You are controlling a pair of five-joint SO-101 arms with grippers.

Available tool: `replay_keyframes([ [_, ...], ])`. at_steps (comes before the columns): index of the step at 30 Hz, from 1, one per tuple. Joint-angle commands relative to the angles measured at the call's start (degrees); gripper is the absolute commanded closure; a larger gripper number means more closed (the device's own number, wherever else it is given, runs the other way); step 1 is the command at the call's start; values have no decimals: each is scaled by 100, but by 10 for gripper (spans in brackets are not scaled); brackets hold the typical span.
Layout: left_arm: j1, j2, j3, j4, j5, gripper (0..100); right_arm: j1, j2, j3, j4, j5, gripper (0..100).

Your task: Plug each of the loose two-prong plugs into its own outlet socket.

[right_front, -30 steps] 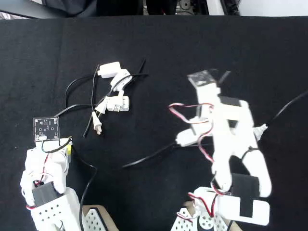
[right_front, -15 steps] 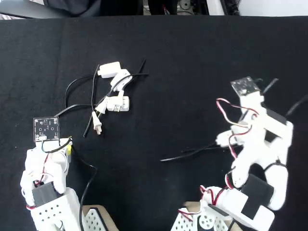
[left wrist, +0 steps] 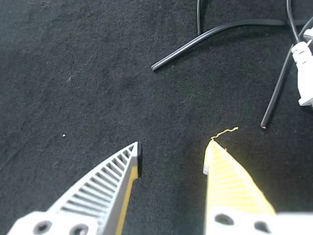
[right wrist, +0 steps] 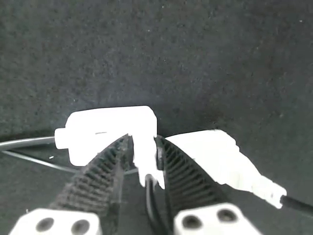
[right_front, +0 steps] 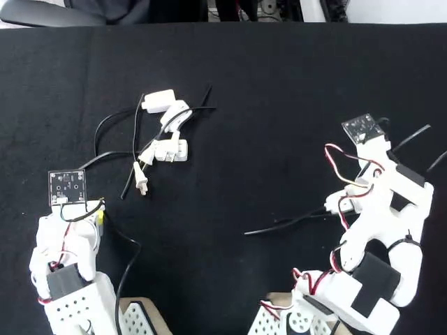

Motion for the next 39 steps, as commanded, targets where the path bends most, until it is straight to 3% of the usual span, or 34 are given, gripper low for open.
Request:
replay_keyframes([
  [1,-13,-18,110,-97,-35,780,237,110,-40,-88,-35,986],
  [6,-13,-9,110,-97,-35,780,229,101,-66,-88,-563,933],
  [12,-13,-9,110,-97,-35,780,220,101,-40,-79,-580,772],
  [17,-13,-9,110,-97,-35,780,220,48,-101,114,-589,698],
  [24,-13,-9,110,-97,-35,780,-246,48,-1270,2295,-1125,671],
  [29,-13,-9,110,-97,-35,780,-897,48,-2343,3912,-2374,672],
  [33,-13,-9,110,-97,-35,780,-1451,48,-3046,5257,-2804,672],
  [39,-13,-9,110,-97,-35,780,-2031,-479,-3134,5398,-4176,674],
])
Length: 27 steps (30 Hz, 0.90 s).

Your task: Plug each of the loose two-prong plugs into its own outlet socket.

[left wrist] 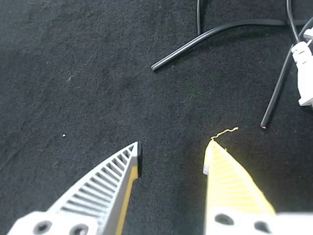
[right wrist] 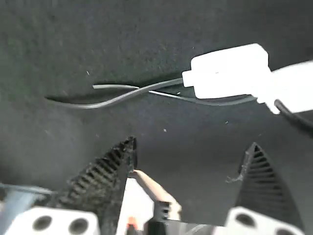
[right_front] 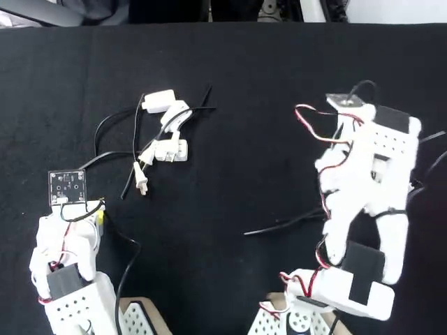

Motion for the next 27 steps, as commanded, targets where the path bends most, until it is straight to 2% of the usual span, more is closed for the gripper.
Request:
replay_keyframes([
  [1,-13,-9,110,-97,-35,780,-387,-690,-154,237,-571,675],
  [5,-13,-9,110,-97,-35,780,-1055,-1701,576,246,-686,789],
  [9,-13,-9,110,-70,-26,780,-2286,-2624,1095,211,-1169,902],
  [12,-13,-9,110,18,-26,780,-3437,-2835,1042,53,-1679,888],
  [15,-13,-9,110,18,-26,780,-4185,-2615,954,-747,-2400,876],
  [22,-13,-9,110,0,-26,780,-4976,-1367,989,-3015,-3420,877],
  [24,-13,-9,110,0,-26,780,-5134,-1007,998,-3297,-3455,877],
  [27,-13,-9,110,-9,-26,780,-5213,-681,998,-3095,-3279,877],
])
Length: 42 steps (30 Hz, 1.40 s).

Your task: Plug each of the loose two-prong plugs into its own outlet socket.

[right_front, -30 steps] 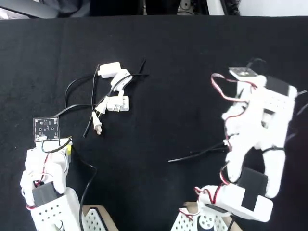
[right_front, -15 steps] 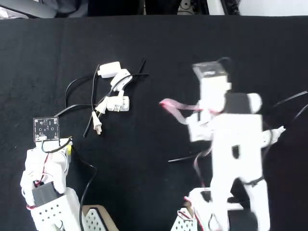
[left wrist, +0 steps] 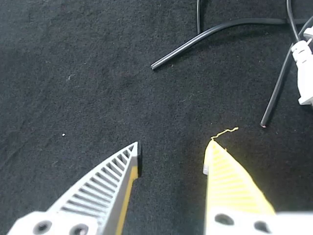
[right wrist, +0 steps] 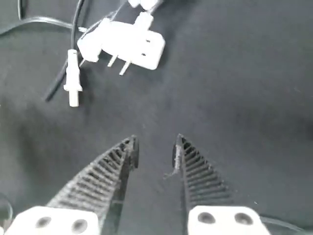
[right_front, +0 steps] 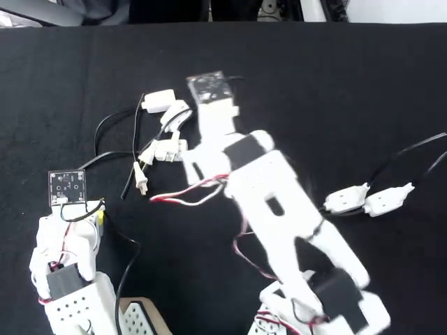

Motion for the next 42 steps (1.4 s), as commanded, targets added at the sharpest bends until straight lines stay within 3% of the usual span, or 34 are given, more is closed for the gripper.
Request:
replay_keyframes([
  [1,-13,-9,110,-26,-26,780,-70,189,-75,167,97,877],
  [5,-75,-26,110,-149,0,780,290,-31,259,809,123,877],
  [8,-470,-18,110,-466,299,780,870,-391,866,738,123,877],
  [11,-734,-26,110,-782,905,780,1486,-857,1587,79,123,877],
  [17,-699,-9,-268,-668,1134,780,2295,-1719,3029,-1670,229,877],
  [20,-66,0,-866,-176,1530,780,2567,-1798,3468,-2277,993,878],
  [23,1068,9,-1376,97,1916,778,2769,-1692,3512,-2418,1530,878],
  [27,2018,281,-1657,-466,2101,776,2813,-1420,3345,-2347,1530,878],
  [31,2492,1477,-1684,-1767,2075,776,2822,-1059,3178,-2347,1538,878],
  [35,2862,3596,-2404,-2681,2084,775,2822,-769,3046,-2347,1556,878],
  [42,3380,7727,-5253,-2796,2101,775,2831,-629,2993,-2347,1574,878],
])
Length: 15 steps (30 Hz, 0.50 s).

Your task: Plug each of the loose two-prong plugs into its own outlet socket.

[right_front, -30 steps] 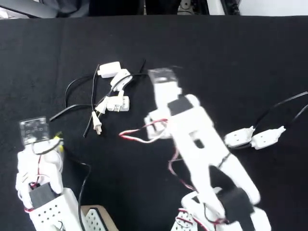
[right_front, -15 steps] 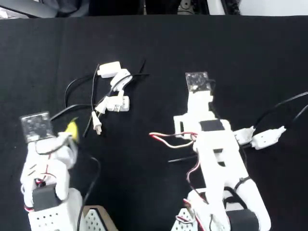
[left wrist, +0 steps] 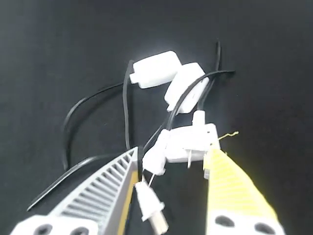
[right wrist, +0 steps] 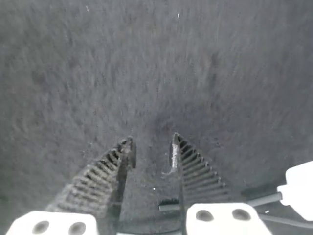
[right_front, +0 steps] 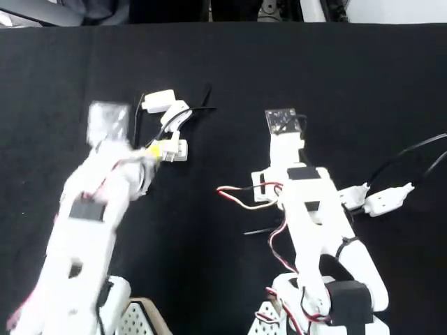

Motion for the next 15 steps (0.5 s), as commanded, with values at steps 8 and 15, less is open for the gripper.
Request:
replay_keyframes([
  [8,365,4431,-2914,-158,53,775,105,22,-286,-70,44,878],
  [15,523,5257,-2897,-747,114,777,105,22,-286,-70,53,878],
])
